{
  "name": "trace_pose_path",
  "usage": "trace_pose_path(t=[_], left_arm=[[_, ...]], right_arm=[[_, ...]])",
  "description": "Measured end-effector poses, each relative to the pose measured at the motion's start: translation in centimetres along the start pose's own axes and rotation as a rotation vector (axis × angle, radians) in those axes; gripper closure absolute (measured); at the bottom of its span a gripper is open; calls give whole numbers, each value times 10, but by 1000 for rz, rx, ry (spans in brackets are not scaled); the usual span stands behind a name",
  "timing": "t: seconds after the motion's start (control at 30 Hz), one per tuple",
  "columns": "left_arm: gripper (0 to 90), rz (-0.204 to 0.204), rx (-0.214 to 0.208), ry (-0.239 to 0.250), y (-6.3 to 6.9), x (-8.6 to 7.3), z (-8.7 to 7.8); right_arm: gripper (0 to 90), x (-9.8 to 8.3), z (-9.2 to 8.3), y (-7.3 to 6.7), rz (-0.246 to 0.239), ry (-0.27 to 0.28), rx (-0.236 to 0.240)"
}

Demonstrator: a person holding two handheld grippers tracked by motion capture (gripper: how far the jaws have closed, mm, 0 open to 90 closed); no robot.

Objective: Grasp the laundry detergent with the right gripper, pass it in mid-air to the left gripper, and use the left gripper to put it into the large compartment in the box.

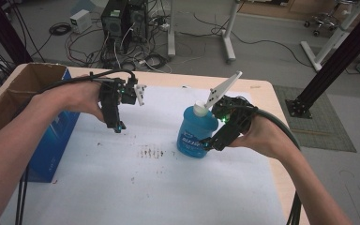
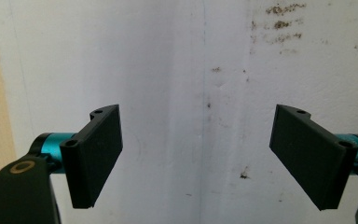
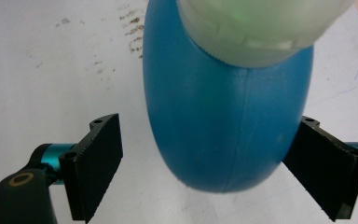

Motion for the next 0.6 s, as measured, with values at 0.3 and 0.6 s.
trace_pose_path(t=[0.3,0.6], left_arm=[[170,2,7,-2,-1,-2,-2],[170,4,11,4,0,-1,-3]], right_arm=[[131,0,10,-1,63,88,-12],[132,1,19,-4,82,120,-13]])
Point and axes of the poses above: each handheld gripper's, and its own axes: z roughly forward along the jaws, x roughly out of its top, y roughly to its right, the point moved 9 cm from there along z, roughly forward along the jaws, and after that the axes turned 10 degrees about -x, right-handed, at the moved point
